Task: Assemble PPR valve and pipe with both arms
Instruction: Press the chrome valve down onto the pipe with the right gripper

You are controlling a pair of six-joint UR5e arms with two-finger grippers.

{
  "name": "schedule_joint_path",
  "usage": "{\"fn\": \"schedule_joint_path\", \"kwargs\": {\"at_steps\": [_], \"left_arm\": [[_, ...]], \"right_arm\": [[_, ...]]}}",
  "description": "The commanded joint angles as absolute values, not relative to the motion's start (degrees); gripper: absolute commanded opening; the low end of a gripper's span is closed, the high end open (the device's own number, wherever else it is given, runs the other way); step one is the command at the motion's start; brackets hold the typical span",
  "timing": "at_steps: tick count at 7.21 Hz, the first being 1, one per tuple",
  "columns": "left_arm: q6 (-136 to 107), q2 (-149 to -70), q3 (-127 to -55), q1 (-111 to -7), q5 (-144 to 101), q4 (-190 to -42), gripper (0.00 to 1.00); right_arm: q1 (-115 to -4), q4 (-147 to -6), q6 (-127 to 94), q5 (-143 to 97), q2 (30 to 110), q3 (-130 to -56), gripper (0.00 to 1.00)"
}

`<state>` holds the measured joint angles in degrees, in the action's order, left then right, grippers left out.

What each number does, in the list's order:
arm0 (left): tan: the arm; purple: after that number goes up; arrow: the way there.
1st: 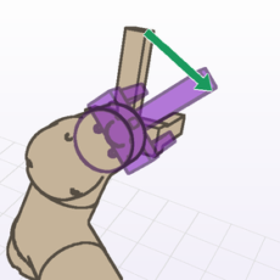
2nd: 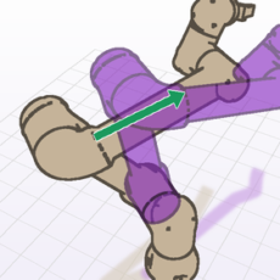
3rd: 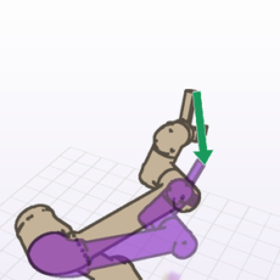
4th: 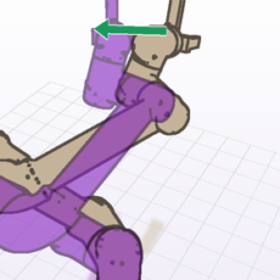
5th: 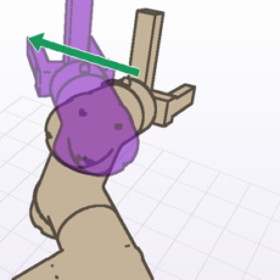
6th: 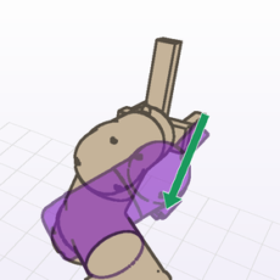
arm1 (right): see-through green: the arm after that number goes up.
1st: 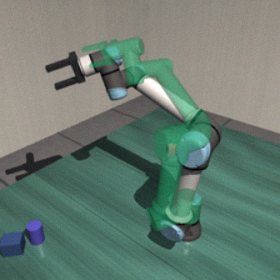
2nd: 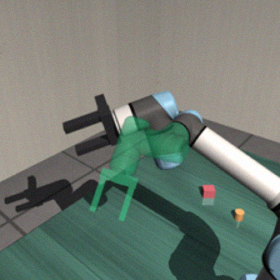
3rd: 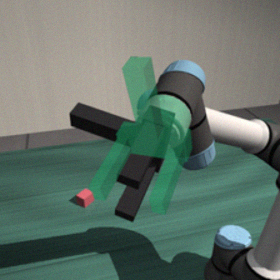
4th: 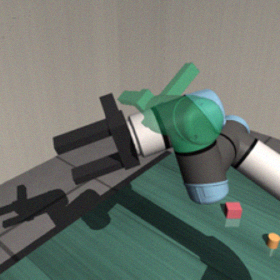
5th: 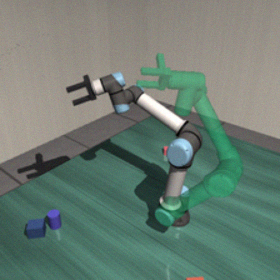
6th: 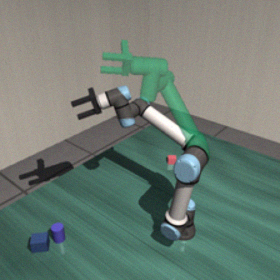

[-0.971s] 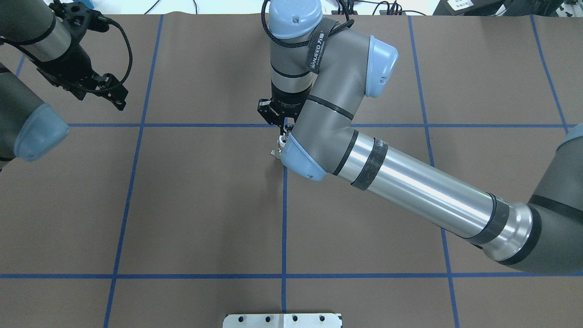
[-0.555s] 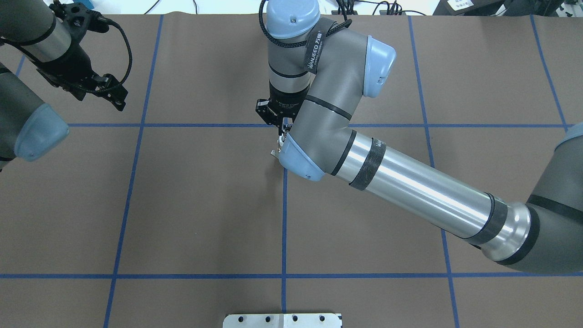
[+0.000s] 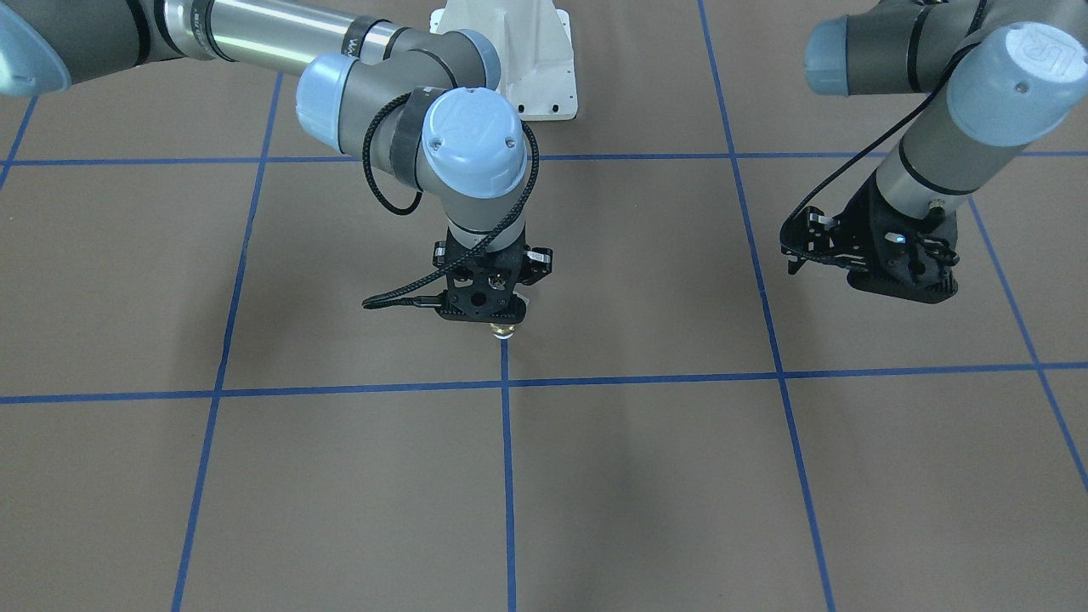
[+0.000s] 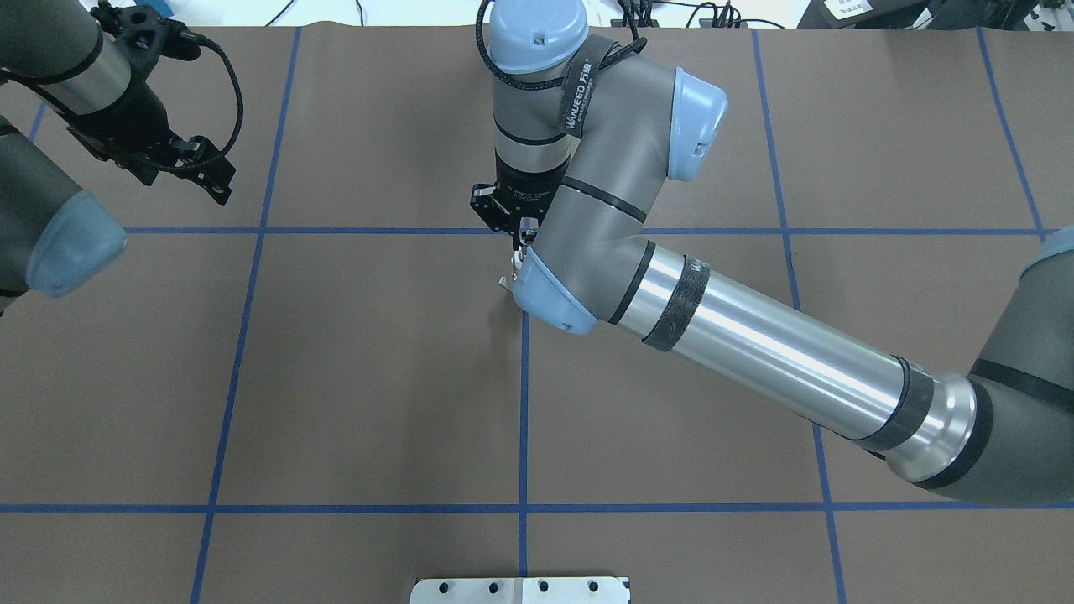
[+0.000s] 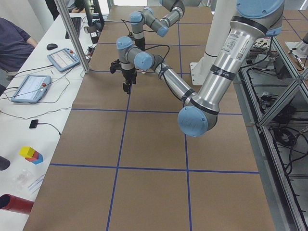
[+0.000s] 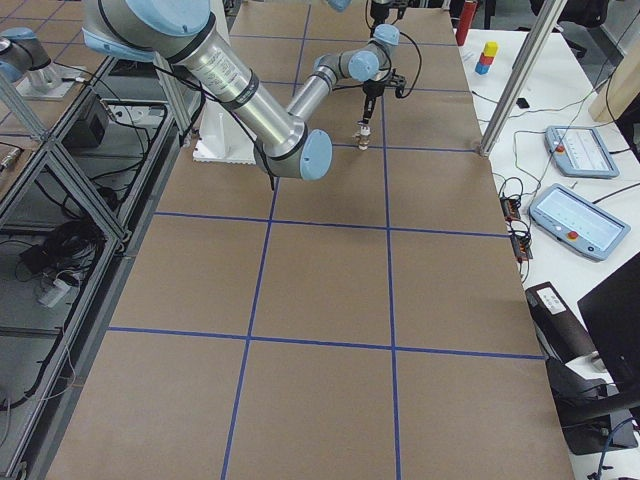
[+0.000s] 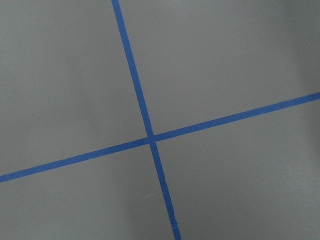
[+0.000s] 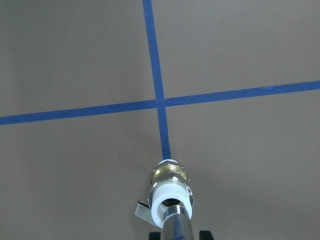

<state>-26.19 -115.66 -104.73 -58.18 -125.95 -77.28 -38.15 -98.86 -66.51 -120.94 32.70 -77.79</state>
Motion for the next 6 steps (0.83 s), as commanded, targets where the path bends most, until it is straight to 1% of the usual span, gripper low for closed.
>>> {"fn": "schedule_joint_path", "kwargs": {"at_steps": [1,6], "left_arm": [[-26.1,-115.66,-104.5,-58.18,-125.95,-77.26,1.0],[-26.1,-115.66,-104.24,-58.18,-125.95,-77.34,1.0]], "right_arm": [[-38.14,-98.7,-66.36,-120.94,32.7,-77.78,0.0],[-37.71,-98.7,-65.92,-120.76,32.87,-77.7,0.0]]}}
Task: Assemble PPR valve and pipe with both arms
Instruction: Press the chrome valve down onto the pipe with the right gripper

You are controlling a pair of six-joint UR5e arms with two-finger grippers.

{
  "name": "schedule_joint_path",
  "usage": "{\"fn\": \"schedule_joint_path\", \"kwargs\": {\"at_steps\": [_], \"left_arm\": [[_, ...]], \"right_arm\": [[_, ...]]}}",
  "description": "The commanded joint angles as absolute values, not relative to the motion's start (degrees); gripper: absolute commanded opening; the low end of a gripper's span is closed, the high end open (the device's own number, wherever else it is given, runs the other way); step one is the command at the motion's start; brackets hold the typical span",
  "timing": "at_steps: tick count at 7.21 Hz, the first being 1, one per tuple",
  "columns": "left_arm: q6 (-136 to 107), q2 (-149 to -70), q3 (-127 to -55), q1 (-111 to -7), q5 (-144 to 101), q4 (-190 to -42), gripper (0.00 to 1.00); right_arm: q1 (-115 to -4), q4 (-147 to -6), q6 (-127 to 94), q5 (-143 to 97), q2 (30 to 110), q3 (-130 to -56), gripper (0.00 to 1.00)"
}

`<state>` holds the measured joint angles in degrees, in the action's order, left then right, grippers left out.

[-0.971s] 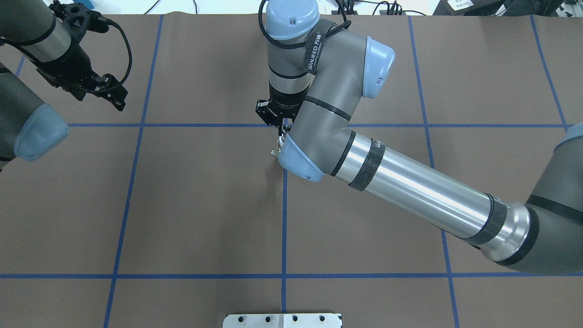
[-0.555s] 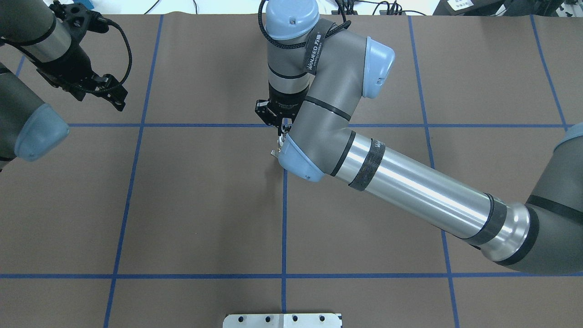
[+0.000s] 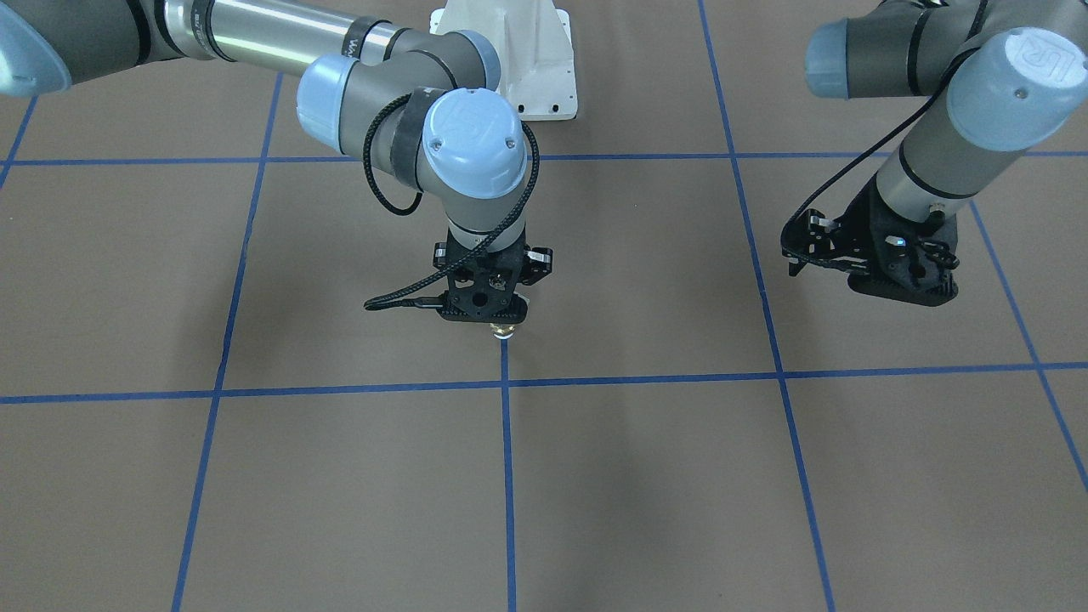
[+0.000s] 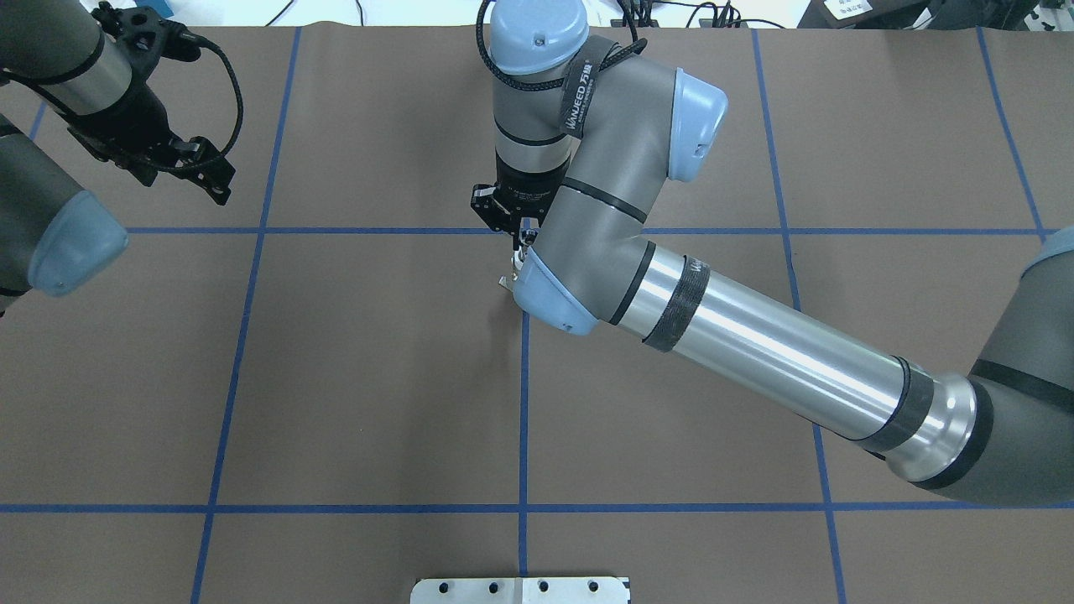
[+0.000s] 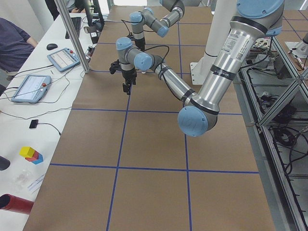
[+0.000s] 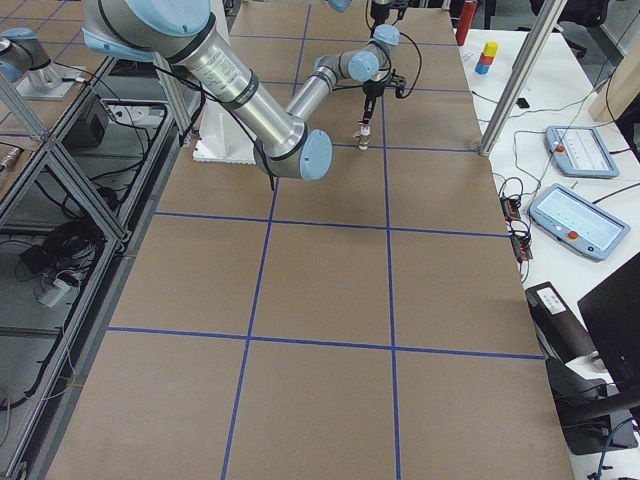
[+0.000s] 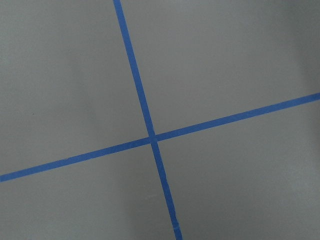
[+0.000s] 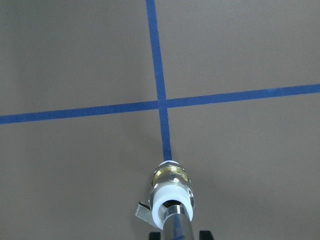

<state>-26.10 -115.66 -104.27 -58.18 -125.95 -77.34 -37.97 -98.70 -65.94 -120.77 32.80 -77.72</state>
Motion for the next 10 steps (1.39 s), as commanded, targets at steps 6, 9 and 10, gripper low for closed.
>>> {"fn": "schedule_joint_path", "kwargs": {"at_steps": [6,9,10], "left_arm": [[-26.1,-115.66,-104.06,-58.18,-125.95,-77.34,1.0],[-26.1,-115.66,-103.98,-58.1,-125.95,-77.34,1.0],[-26.1,-115.75,-103.89,-58.1,-125.95,-77.34,1.0]], "right_arm": [[-37.27,-98.61,-65.92,-119.88,32.87,-77.26,0.0],[-37.27,-95.04,-66.53,-119.88,33.13,-76.3,0.0],[-37.27,-94.66,-66.53,-119.88,33.05,-75.94,0.0]]}}
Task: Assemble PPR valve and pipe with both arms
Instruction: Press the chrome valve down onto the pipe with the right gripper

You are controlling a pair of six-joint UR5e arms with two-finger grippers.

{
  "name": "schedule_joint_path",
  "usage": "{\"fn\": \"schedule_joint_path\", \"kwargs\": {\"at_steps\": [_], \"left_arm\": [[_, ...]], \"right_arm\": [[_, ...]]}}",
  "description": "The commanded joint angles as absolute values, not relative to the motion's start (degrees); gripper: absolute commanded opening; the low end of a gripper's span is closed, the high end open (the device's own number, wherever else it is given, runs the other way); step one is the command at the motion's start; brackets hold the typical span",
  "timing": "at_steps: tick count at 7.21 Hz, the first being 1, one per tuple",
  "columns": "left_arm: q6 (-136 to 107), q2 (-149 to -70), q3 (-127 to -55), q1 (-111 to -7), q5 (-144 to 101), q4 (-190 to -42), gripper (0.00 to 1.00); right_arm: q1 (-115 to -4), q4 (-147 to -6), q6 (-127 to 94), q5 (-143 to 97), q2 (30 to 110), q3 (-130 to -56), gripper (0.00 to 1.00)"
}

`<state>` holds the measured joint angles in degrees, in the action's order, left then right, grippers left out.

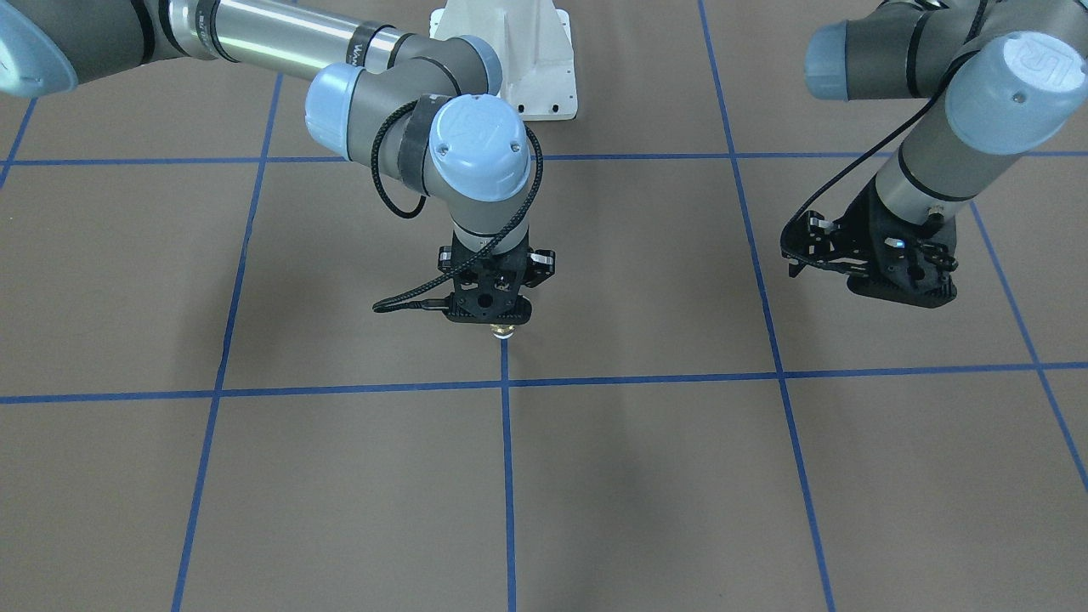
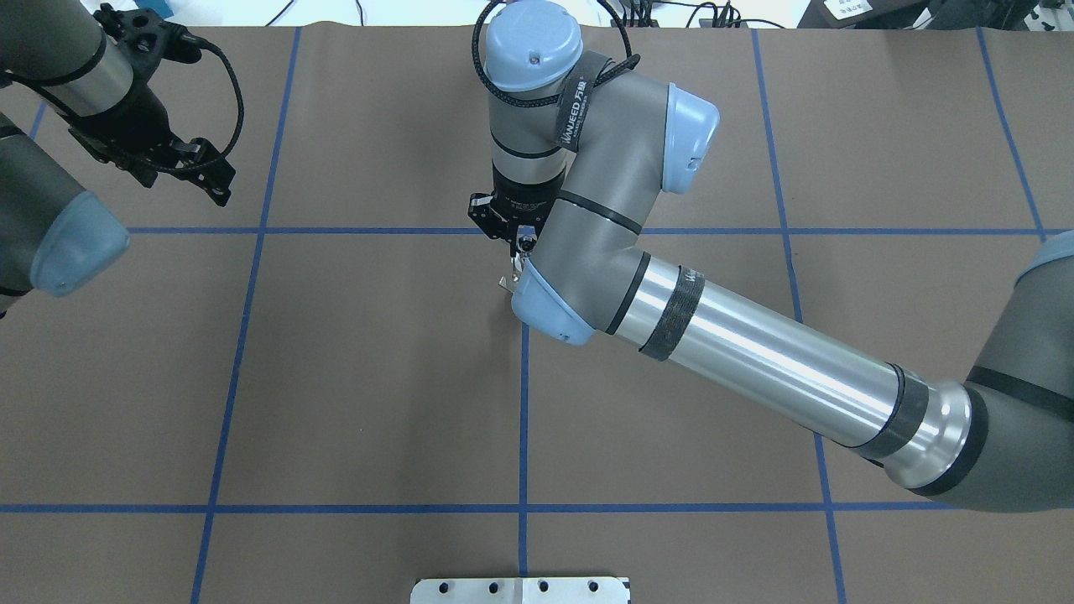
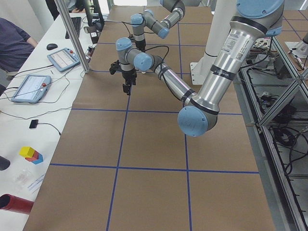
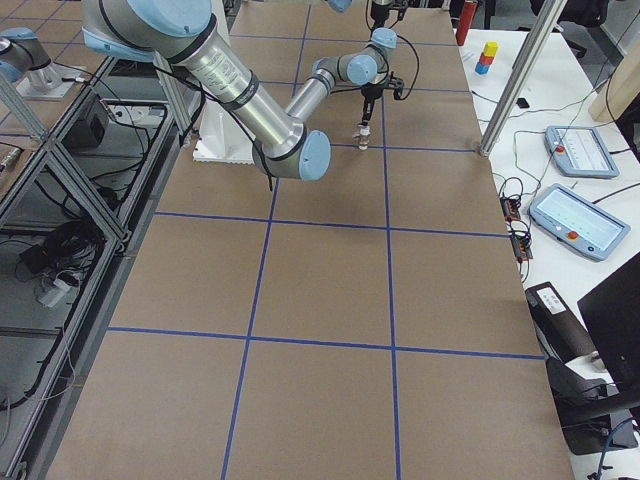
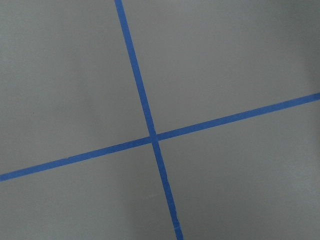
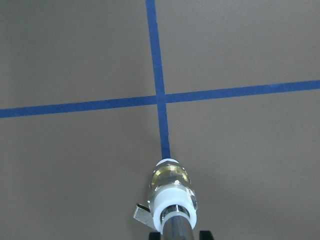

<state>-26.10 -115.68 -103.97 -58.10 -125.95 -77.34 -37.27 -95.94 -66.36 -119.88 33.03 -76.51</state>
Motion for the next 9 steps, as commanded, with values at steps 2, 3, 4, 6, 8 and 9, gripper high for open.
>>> {"fn": "schedule_joint_path", "kwargs": {"at_steps": [2,3,4,6,8,9], "left_arm": [[-26.1,-115.66,-103.8,-58.1,-125.95,-77.43,1.0],[-26.1,-115.75,-103.8,-58.1,-125.95,-77.43,1.0],[-26.19,-115.75,-103.8,-58.1,-125.95,-77.43,1.0],[-26.19,-115.75,-103.89,-58.1,-125.95,-77.34,1.0],[-26.28,-115.75,-103.89,-58.18,-125.95,-77.34,1.0],[-26.28,-115.75,-103.97,-58.1,-125.95,-77.34,1.0]], "right_arm": [[-37.27,-94.66,-66.62,-119.97,32.87,-75.94,0.0],[-37.35,-94.57,-66.62,-119.97,32.96,-75.94,0.0],[-37.35,-94.57,-66.62,-119.97,32.96,-75.94,0.0],[-37.44,-94.57,-66.62,-119.97,32.87,-76.03,0.1],[-37.35,-94.57,-66.62,-120.06,32.87,-76.03,0.3],[-37.35,-94.57,-66.62,-119.97,32.96,-76.03,0.38]]}}
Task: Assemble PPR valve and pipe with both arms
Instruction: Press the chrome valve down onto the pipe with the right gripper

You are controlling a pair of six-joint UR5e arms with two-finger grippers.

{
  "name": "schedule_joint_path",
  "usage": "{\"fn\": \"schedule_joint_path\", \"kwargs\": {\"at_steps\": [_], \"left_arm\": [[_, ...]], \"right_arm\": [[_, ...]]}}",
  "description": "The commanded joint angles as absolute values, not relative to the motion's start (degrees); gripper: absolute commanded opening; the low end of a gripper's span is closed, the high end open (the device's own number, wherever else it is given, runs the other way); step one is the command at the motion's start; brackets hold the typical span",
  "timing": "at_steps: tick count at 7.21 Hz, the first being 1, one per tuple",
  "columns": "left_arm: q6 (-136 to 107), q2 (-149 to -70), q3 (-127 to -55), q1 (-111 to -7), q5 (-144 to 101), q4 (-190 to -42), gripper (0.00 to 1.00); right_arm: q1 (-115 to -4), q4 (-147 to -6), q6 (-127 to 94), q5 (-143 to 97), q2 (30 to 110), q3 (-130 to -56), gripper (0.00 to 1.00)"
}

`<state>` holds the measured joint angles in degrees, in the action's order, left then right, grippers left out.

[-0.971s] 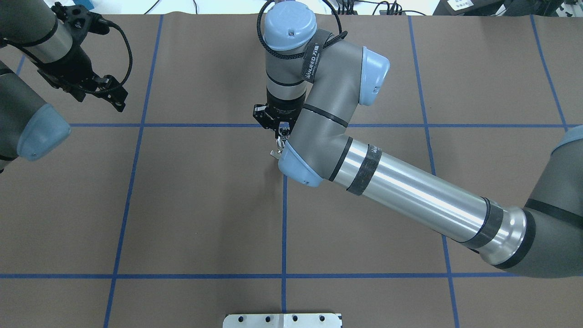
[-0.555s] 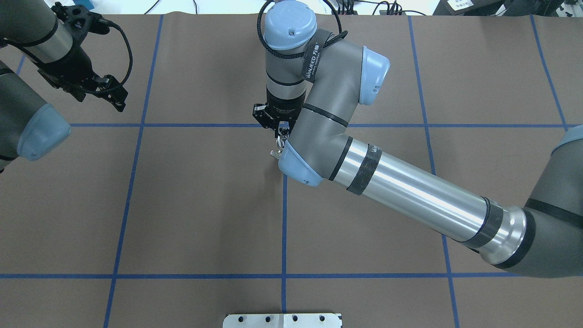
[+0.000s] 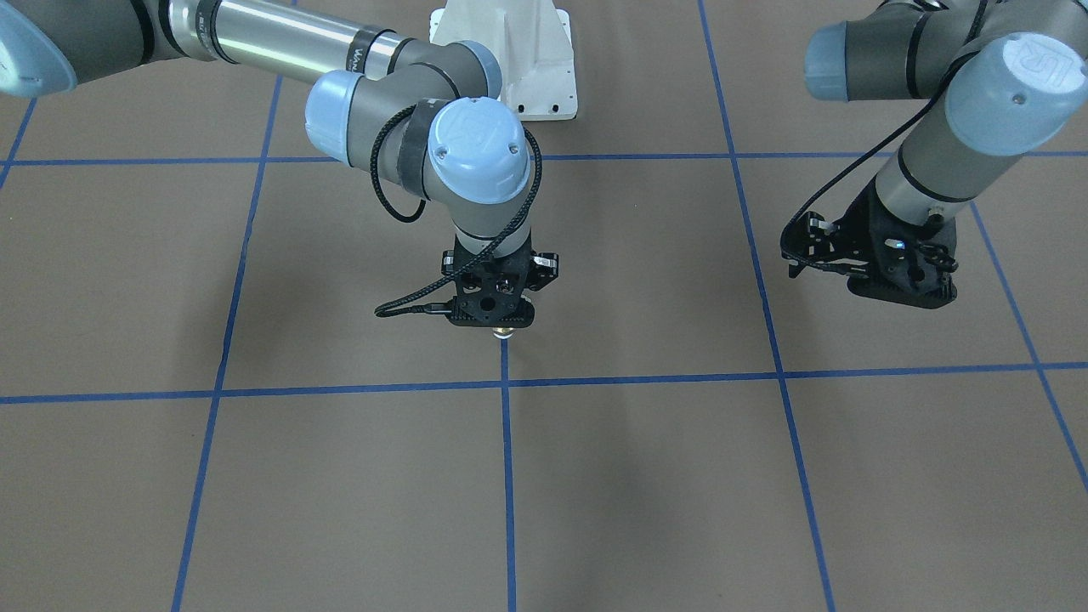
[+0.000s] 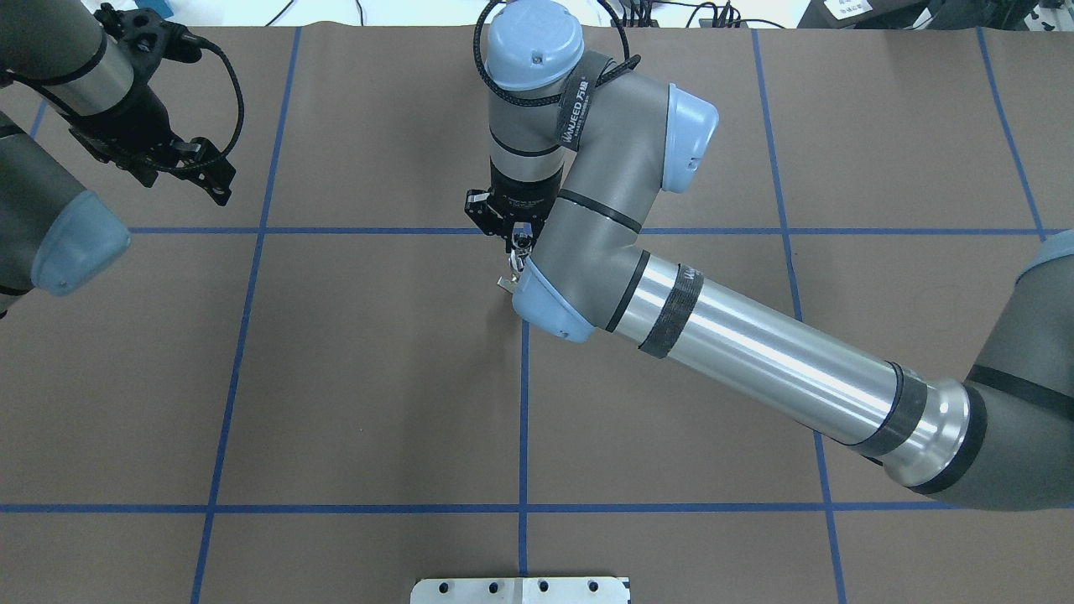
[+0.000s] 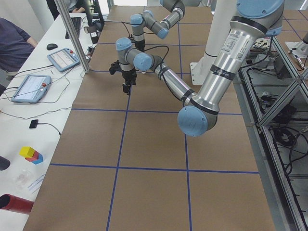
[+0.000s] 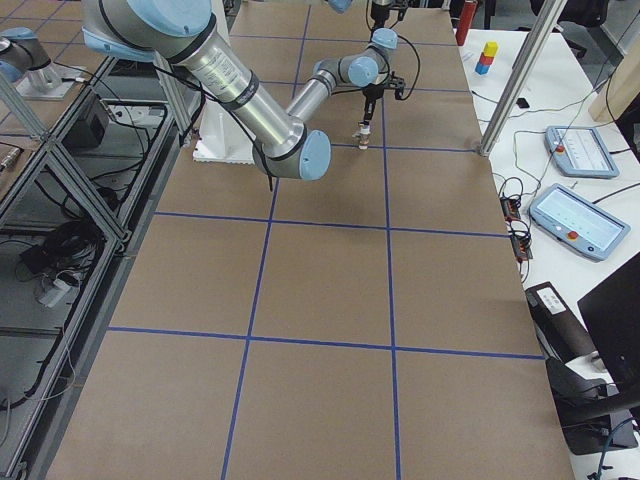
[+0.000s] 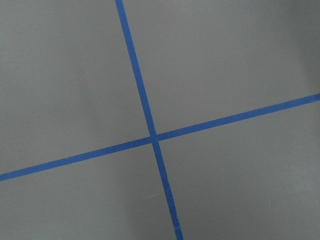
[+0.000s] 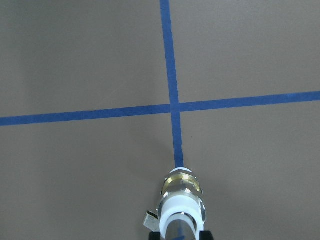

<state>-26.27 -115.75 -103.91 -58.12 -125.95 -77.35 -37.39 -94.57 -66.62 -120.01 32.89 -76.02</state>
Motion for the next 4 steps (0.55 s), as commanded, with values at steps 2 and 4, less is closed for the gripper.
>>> {"fn": "schedule_joint_path", "kwargs": {"at_steps": [2,4], "left_arm": [[-26.28,-115.75,-103.89,-58.1,-125.95,-77.34,1.0],[-26.28,-115.75,-103.89,-58.1,-125.95,-77.34,1.0]], "right_arm": [[-37.35,-94.57,-66.71,-119.97,33.05,-76.03,0.59],[-37.35,-94.57,-66.62,-119.97,33.05,-76.03,0.59]]}}
